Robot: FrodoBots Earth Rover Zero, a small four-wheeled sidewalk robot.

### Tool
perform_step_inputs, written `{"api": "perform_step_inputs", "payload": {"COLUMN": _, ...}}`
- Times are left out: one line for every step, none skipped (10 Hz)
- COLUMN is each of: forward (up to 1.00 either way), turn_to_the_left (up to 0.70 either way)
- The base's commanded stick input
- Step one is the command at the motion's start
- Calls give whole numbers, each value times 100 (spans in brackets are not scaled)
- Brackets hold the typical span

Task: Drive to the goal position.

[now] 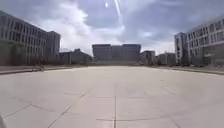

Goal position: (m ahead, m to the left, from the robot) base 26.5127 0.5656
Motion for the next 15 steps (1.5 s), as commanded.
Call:
{"api": "perform_step_inputs", "payload": {"forward": 70, "turn_to_the_left": 0}}
{"api": "perform_step_inputs", "payload": {"forward": 70, "turn_to_the_left": 0}}
{"api": "perform_step_inputs", "payload": {"forward": 70, "turn_to_the_left": 0}}
{"api": "perform_step_inputs", "payload": {"forward": 70, "turn_to_the_left": 0}}
{"api": "perform_step_inputs", "payload": {"forward": 70, "turn_to_the_left": 0}}
{"api": "perform_step_inputs", "payload": {"forward": 70, "turn_to_the_left": 0}}
{"api": "perform_step_inputs", "payload": {"forward": 70, "turn_to_the_left": 0}}
{"api": "perform_step_inputs", "payload": {"forward": 70, "turn_to_the_left": 0}}
{"api": "perform_step_inputs", "payload": {"forward": 70, "turn_to_the_left": 0}}
{"api": "perform_step_inputs", "payload": {"forward": 70, "turn_to_the_left": 0}}
{"api": "perform_step_inputs", "payload": {"forward": 70, "turn_to_the_left": 0}}
{"api": "perform_step_inputs", "payload": {"forward": 70, "turn_to_the_left": 0}}
{"api": "perform_step_inputs", "payload": {"forward": 70, "turn_to_the_left": 0}}
{"api": "perform_step_inputs", "payload": {"forward": 70, "turn_to_the_left": 0}}
{"api": "perform_step_inputs", "payload": {"forward": 70, "turn_to_the_left": 0}}
